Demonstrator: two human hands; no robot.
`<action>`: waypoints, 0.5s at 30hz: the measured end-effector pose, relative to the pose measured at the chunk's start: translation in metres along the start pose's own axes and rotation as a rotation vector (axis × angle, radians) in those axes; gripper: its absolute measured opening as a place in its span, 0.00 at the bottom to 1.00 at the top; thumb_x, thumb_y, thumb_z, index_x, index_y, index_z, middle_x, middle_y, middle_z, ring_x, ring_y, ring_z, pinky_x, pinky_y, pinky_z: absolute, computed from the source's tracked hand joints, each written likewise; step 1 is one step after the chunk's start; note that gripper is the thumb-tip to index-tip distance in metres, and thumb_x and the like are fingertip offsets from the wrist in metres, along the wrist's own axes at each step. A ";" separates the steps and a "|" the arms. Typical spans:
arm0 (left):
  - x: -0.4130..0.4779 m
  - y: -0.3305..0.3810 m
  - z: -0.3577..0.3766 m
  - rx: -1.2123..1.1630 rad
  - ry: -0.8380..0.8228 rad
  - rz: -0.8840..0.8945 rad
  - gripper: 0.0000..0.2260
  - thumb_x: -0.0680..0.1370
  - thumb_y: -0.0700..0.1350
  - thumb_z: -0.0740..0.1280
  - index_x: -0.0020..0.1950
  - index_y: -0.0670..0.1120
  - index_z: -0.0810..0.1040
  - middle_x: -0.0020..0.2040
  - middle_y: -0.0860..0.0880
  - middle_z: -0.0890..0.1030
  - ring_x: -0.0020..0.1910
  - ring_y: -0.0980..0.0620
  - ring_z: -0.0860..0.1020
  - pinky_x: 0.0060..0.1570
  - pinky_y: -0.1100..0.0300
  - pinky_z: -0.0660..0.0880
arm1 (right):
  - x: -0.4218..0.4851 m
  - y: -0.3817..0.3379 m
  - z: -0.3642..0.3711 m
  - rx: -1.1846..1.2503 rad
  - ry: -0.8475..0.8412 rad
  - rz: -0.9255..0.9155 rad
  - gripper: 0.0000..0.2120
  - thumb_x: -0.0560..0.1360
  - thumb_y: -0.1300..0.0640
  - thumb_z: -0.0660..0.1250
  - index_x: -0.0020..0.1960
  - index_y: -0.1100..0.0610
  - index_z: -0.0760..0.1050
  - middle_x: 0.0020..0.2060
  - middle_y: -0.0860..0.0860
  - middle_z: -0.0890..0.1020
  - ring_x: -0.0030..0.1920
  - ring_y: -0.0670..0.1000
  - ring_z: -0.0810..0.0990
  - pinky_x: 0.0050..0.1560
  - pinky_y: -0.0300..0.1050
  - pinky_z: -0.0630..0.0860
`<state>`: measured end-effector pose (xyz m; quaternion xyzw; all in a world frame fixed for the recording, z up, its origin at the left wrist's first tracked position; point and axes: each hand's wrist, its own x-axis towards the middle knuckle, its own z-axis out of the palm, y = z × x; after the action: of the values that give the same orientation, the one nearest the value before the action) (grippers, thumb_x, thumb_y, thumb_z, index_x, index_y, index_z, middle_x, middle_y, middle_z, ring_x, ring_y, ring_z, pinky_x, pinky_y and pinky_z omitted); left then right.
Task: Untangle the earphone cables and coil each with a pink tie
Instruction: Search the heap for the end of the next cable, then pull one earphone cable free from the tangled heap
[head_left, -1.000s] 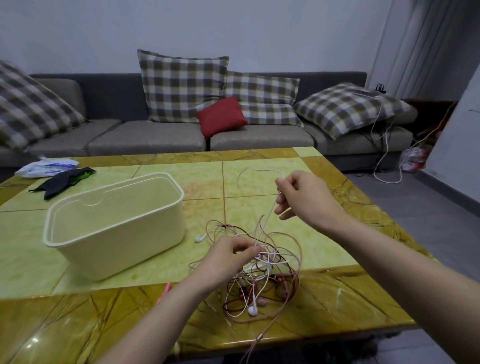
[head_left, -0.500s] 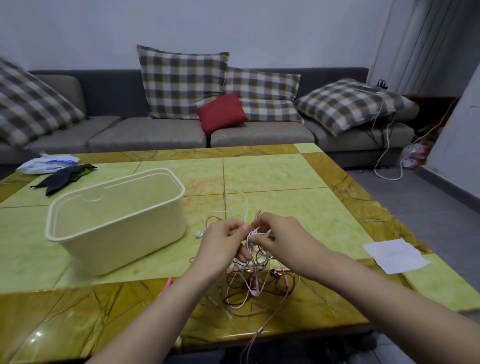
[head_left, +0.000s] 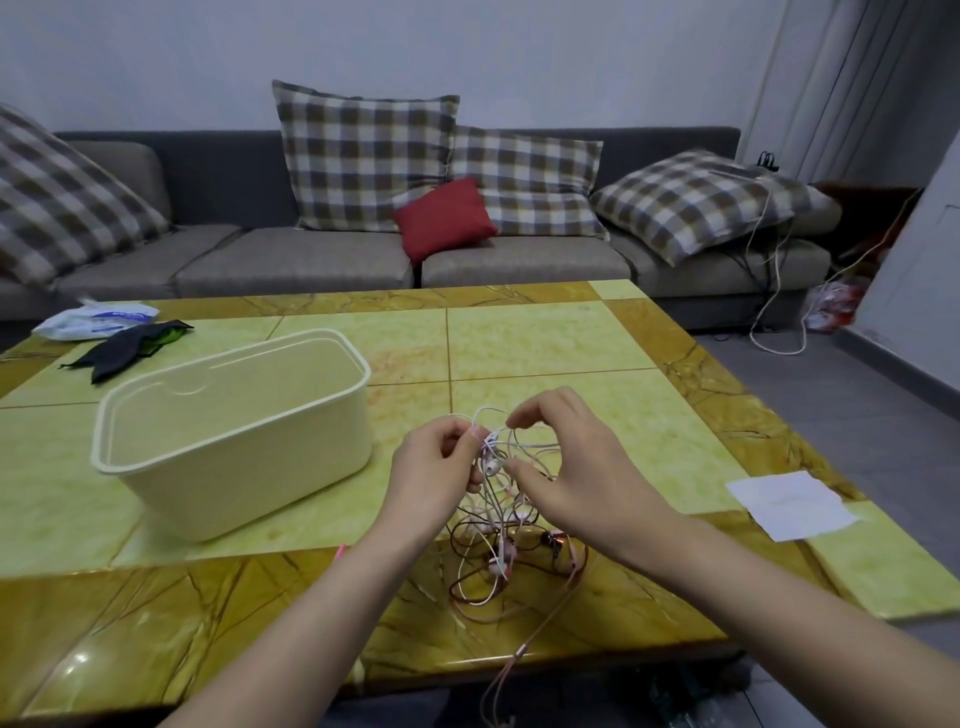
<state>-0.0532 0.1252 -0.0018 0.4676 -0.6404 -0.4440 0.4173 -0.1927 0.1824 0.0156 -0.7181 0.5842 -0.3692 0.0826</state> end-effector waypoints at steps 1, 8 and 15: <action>0.000 0.000 0.001 -0.015 -0.002 -0.010 0.09 0.80 0.42 0.62 0.45 0.40 0.79 0.33 0.46 0.79 0.31 0.52 0.77 0.39 0.56 0.78 | -0.001 -0.003 0.001 -0.033 0.051 -0.046 0.07 0.74 0.57 0.67 0.52 0.53 0.72 0.47 0.43 0.71 0.50 0.39 0.69 0.52 0.29 0.65; 0.000 0.000 0.003 -0.060 -0.027 -0.065 0.09 0.80 0.42 0.61 0.43 0.41 0.77 0.31 0.45 0.80 0.29 0.52 0.79 0.40 0.57 0.79 | 0.000 0.002 0.009 -0.065 -0.071 0.137 0.07 0.76 0.49 0.65 0.50 0.50 0.77 0.45 0.42 0.79 0.53 0.43 0.72 0.52 0.38 0.68; -0.003 0.003 0.001 -0.056 -0.062 -0.065 0.09 0.81 0.43 0.60 0.45 0.40 0.75 0.36 0.40 0.82 0.31 0.52 0.79 0.39 0.60 0.78 | 0.001 -0.001 0.010 -0.018 -0.062 0.196 0.11 0.72 0.49 0.70 0.49 0.50 0.72 0.39 0.42 0.77 0.45 0.45 0.77 0.47 0.45 0.73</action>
<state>-0.0539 0.1287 0.0007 0.4622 -0.6248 -0.4894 0.3956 -0.1855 0.1787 0.0094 -0.6692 0.6520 -0.3318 0.1301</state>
